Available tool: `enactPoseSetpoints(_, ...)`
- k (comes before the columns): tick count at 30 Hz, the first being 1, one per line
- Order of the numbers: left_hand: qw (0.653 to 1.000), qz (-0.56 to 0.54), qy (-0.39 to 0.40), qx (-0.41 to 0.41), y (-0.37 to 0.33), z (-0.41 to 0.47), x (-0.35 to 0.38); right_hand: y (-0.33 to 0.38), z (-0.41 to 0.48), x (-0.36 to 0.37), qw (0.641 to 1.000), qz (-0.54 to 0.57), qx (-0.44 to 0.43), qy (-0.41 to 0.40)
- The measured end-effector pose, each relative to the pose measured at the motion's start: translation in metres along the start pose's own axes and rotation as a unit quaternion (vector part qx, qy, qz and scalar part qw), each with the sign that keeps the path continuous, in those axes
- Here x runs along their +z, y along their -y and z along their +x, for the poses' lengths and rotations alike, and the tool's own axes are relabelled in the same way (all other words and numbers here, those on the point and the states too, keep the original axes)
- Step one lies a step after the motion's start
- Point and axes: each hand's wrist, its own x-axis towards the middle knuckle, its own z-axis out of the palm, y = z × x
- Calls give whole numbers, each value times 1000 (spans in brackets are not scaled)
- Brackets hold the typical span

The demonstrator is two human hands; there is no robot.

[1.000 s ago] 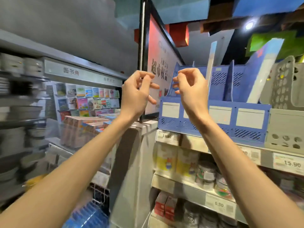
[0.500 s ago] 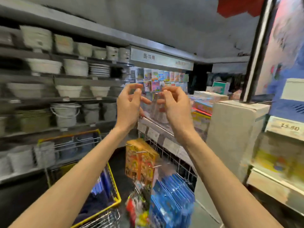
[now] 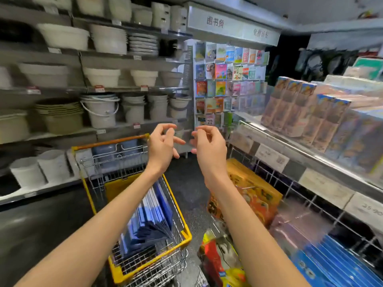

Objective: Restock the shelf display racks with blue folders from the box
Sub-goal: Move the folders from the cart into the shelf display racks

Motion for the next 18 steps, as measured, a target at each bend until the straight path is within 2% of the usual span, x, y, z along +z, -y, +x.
enactPoseSetpoints(7,990,77,27,-114,131,11,-49,-118,8,82,991,-39,130,-5)
enactPoseSetpoints(18,963,165,46,-208,262,38,-72,-255,53,133,960,-95,258,43)
